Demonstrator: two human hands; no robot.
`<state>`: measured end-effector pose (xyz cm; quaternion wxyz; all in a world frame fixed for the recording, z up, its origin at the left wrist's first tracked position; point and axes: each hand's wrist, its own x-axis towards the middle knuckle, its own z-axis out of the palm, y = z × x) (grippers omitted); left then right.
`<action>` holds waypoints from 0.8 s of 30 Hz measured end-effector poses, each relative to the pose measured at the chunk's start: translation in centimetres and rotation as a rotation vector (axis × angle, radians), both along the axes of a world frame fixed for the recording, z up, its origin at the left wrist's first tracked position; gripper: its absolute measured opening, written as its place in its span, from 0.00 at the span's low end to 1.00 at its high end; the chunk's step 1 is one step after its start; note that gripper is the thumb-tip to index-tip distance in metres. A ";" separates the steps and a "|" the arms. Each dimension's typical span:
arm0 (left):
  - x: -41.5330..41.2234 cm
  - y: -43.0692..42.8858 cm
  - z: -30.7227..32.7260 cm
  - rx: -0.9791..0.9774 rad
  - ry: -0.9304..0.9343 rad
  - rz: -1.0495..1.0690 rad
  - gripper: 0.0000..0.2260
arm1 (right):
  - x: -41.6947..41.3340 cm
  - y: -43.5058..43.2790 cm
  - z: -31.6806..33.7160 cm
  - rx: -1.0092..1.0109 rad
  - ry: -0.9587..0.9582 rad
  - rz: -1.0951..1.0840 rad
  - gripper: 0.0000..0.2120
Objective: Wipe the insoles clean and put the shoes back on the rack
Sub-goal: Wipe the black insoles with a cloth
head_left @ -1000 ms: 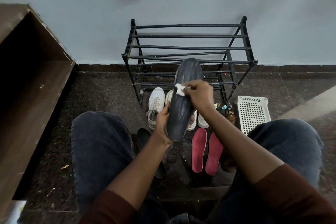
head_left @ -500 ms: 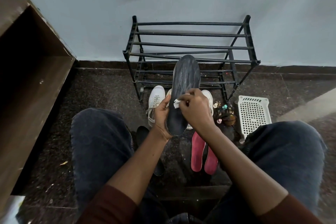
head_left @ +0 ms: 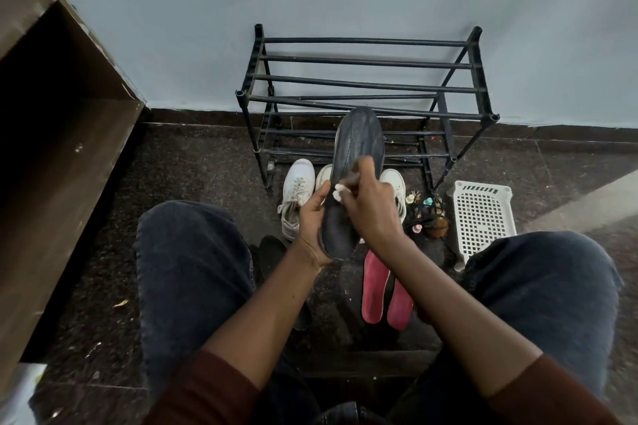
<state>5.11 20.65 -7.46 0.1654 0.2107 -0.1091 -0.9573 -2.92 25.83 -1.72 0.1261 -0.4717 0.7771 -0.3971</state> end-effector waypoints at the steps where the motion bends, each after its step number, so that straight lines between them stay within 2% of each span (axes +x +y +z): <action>1: -0.1 0.1 0.0 -0.013 -0.002 0.005 0.23 | -0.5 -0.4 0.0 -0.008 -0.042 -0.020 0.14; 5: -0.1 0.0 -0.4 -0.033 0.002 0.010 0.24 | -0.7 -0.2 0.0 0.042 -0.093 0.035 0.15; 10: 0.0 -0.2 -1.6 -0.063 -0.085 0.057 0.23 | 1.0 2.5 -1.4 0.121 -0.133 0.147 0.17; 19: 0.2 0.5 -1.9 -0.006 -0.043 0.028 0.24 | -0.6 0.3 -2.7 0.044 -0.146 -0.021 0.19; 24: 0.8 0.3 -2.5 -0.018 -0.041 0.077 0.25 | -0.1 0.8 -3.4 0.123 -0.200 -0.050 0.17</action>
